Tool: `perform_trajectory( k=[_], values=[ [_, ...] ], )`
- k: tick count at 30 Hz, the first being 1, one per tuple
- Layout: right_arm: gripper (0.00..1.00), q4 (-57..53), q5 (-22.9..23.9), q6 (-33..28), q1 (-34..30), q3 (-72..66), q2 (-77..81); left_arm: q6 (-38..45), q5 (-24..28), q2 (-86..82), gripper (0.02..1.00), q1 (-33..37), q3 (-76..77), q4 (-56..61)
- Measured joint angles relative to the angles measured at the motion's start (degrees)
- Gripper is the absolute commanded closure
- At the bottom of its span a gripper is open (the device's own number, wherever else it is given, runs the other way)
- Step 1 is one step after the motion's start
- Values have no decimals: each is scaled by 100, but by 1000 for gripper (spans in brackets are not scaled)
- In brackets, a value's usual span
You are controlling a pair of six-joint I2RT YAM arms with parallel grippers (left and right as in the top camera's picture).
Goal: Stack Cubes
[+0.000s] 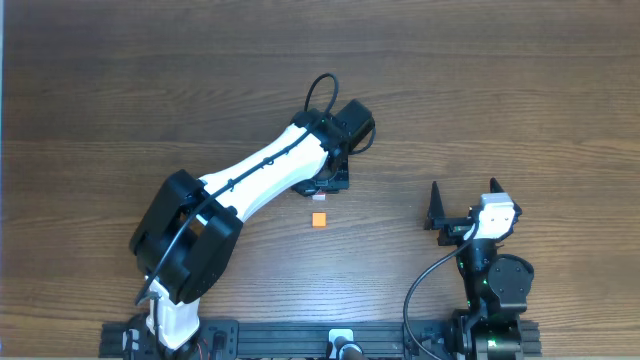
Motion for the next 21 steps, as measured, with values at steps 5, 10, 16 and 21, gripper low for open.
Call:
perform_trajectory(
  k=[5, 10, 16, 21],
  values=[
    [9, 0, 0, -4, 0, 0, 0, 0, 0, 0, 978, 0, 0, 0],
    [9, 0, 0, -4, 0, 0, 0, -2, 0, 0, 976, 0, 0, 2],
    [7, 0, 0, -2, 0, 0, 0, 0, 0, 0, 978, 0, 0, 2],
    [9, 0, 0, 0, 0, 0, 0, 0, 0, 0, 978, 0, 0, 11]
  ],
)
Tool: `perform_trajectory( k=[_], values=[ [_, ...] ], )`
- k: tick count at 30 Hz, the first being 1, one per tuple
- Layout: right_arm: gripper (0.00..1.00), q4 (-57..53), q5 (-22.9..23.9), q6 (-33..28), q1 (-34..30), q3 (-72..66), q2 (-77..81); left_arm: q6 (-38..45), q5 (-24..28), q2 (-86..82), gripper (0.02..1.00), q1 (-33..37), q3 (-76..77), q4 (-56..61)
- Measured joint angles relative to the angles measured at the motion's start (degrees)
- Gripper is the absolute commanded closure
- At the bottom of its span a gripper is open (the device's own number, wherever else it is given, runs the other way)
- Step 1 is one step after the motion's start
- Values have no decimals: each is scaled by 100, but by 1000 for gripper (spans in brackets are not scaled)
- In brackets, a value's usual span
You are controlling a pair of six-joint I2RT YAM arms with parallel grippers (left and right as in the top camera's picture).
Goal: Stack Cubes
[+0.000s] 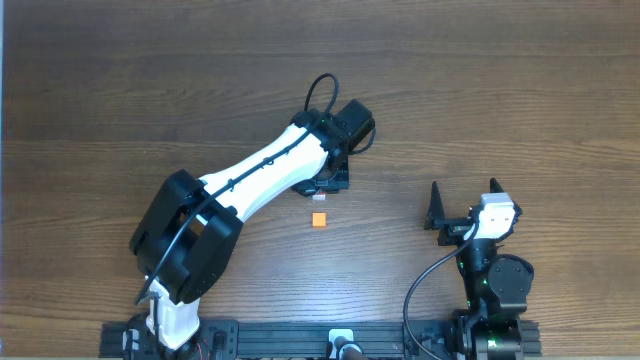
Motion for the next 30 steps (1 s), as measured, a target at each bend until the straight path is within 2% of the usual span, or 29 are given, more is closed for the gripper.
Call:
perform_trajectory(
  k=[30],
  values=[
    [7, 0, 0, -4, 0, 0, 0, -2, 87, 2, 976, 0, -13, -22]
  ],
)
